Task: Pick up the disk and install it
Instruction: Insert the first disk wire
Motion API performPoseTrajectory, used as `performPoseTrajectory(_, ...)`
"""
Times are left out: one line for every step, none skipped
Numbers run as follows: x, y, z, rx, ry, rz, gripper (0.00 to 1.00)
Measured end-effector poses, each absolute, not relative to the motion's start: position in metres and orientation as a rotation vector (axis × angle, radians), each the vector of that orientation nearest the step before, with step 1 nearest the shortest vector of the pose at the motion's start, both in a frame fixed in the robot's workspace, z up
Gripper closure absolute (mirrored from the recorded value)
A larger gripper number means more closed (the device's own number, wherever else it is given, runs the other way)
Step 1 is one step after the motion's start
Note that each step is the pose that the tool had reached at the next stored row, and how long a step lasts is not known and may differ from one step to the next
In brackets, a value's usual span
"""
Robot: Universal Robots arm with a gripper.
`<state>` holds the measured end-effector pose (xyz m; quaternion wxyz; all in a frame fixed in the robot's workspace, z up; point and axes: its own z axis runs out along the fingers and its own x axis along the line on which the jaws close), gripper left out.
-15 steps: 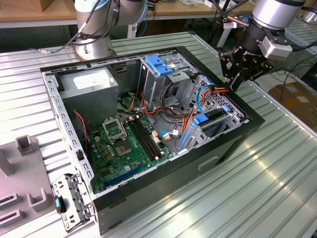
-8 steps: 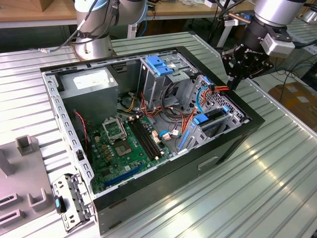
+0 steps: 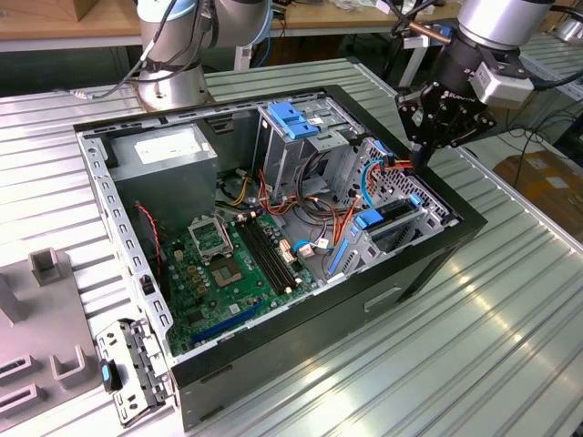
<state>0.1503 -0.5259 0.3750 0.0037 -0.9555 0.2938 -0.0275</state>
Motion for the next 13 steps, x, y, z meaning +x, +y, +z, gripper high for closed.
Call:
performPoseTrajectory(0.1488,-0.5263,0.3750,-2.995,0.921,-0.087,0.84)
performPoseTrajectory(0.1484,-0.5263,0.3749,-2.991,0.932,-0.088,0.84)
performPoseTrajectory(0.1484,-0.5263,0.3749,-2.975,0.987,-0.088,0.84)
performPoseTrajectory(0.1484,-0.5263,0.3749,-2.964,1.020,-0.088,0.84)
performPoseTrajectory(0.1484,-0.5263,0.3749,-2.956,1.045,-0.088,0.84)
performPoseTrajectory(0.1484,-0.5263,0.3748,-2.944,1.080,-0.088,0.84)
performPoseTrajectory(0.1484,-0.5263,0.3747,-2.936,1.103,-0.088,0.84)
performPoseTrajectory(0.1484,-0.5263,0.3747,-2.924,1.137,-0.088,0.84)
performPoseTrajectory(0.1484,-0.5263,0.3747,-2.916,1.159,-0.088,0.84)
performPoseTrajectory(0.1484,-0.5263,0.3746,-2.903,1.191,-0.088,0.84)
performPoseTrajectory(0.1484,-0.5263,0.3745,-2.895,1.213,-0.088,0.84)
performPoseTrajectory(0.1484,-0.5263,0.3743,-2.882,1.245,-0.088,0.84)
performPoseTrajectory(0.1484,-0.5263,0.3742,-2.871,1.270,-0.088,0.84)
